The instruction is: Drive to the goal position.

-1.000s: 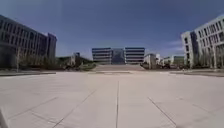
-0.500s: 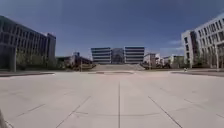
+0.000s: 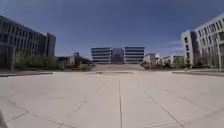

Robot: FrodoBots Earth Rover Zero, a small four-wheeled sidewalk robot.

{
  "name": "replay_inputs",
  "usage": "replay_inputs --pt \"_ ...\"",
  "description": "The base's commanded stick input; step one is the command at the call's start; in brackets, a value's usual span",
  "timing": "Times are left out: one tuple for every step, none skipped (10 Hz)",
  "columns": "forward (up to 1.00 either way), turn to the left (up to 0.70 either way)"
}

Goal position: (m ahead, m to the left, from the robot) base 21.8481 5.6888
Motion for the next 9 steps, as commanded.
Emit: replay_inputs --pt "0.70 -0.05" --pt "0.70 -0.05" --pt "0.70 -0.05" --pt "0.70 -0.05" --pt "0.70 -0.05" --pt "0.70 -0.05" --pt "0.70 -0.05" --pt "0.70 -0.05" --pt "0.70 -0.05"
